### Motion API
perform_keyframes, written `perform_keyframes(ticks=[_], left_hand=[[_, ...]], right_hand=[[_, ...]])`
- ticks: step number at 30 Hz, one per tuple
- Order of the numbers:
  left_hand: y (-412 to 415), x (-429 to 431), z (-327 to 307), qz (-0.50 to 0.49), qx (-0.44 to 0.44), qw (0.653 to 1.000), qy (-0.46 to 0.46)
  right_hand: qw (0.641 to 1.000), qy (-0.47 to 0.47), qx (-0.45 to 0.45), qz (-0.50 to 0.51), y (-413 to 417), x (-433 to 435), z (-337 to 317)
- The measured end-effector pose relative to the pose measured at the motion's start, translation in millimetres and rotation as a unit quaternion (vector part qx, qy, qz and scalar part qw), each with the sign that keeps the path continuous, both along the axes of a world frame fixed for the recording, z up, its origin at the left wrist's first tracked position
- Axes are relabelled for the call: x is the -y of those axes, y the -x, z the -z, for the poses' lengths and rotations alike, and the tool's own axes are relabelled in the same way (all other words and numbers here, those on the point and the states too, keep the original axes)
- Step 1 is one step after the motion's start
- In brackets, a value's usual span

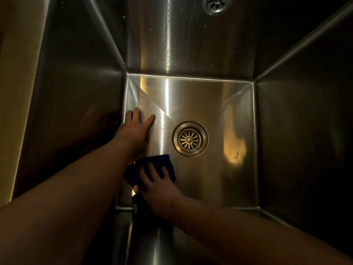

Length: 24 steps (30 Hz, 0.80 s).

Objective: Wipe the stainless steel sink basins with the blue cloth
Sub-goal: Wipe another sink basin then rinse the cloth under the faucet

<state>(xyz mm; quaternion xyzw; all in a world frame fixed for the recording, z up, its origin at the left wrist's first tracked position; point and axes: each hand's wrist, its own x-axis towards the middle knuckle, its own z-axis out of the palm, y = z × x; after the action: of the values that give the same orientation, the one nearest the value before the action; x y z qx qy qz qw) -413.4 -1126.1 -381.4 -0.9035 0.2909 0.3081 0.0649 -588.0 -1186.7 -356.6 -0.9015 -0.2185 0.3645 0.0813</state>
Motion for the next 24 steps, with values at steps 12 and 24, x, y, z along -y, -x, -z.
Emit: perform_keyframes(ticks=[12, 24], left_hand=[[2, 0, 9, 0.008, 0.015, 1.0, -0.018], [2, -4, 8, 0.011, -0.017, 1.0, -0.02]], right_hand=[[0.988, 0.092, -0.124, 0.011, 61, 136, 6], [0.947, 0.241, -0.15, 0.152, 99, 200, -5]])
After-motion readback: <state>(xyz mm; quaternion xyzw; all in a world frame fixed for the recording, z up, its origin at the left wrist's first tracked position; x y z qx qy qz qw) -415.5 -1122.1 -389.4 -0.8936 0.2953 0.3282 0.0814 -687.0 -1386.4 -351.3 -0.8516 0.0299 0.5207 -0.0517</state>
